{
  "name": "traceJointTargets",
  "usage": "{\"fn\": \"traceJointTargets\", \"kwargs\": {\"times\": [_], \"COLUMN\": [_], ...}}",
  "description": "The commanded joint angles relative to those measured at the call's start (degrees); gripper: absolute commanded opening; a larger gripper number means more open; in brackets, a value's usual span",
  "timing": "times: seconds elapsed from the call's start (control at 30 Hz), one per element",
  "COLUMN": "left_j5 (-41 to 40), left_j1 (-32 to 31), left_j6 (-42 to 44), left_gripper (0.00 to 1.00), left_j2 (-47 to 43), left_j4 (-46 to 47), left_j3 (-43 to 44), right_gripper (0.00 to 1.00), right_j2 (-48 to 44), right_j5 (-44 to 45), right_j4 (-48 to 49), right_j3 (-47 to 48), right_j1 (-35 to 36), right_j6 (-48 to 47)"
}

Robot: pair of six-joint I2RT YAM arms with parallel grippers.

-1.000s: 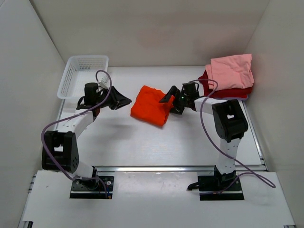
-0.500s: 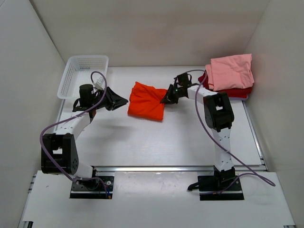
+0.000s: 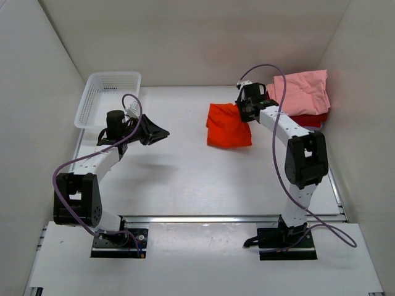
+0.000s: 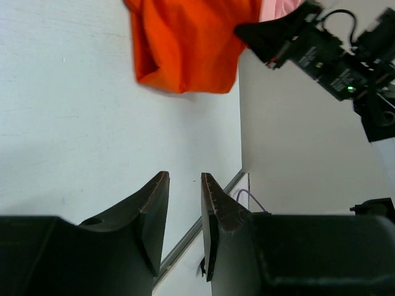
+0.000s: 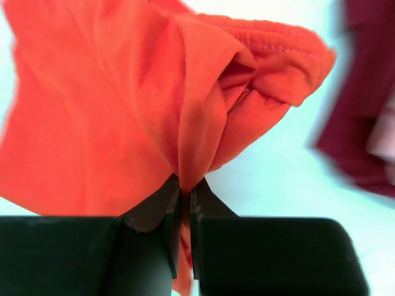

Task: Fold and stack the t-shirts
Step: Put the neatly folded tshirt into the corner of the board with the right arm

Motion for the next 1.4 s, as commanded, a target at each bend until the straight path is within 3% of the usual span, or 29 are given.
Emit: {"fn": "traceJointTargets", "kwargs": {"times": [0.0, 0.13, 0.23, 0.57, 0.73, 0.93, 1.37], "left_j5": [0.96, 0.87, 0.61, -0.45, -1.24, -2.12, -3.26], "left_j1": [-0.36, -0.62, -0.98, -1.15, -1.5, -1.85, -3.97], "left_j6": [0.64, 0.72, 0.72, 2.74, 3.36, 3.8, 3.19], "left_gripper": [0.38, 0.38, 0.38, 0.38, 0.37, 0.38, 0.39], "left_j2": [0.2, 1.26, 1.79, 3.46, 5.3, 6.44, 10.4], "left_j4": [0.52, 0.69, 0.61, -0.98, -1.16, -1.85, -1.16], "left_j3": [1.3, 2.09, 2.0, 2.44, 2.88, 2.62, 5.26], "right_gripper": [0.0, 0.01, 0.0, 0.0, 0.0, 0.0, 0.0], "right_j2": [-6.42, -9.42, -10.92, -0.38, 10.59, 26.6, 25.3], "right_j5": [8.81, 12.16, 9.97, 1.71, -2.07, 1.34, 22.08], "right_j4": [8.24, 10.79, 12.55, 10.89, 6.14, -3.79, -6.35], "right_j3": [-0.42, 0.11, 1.95, 17.76, 32.85, 56.7, 48.63], "right_j1": [-2.1, -4.47, -8.41, -23.1, -27.24, -31.01, -30.58], "right_j6": [-11.23, -15.36, -15.73, -14.5, -10.55, -5.89, -1.14]}}
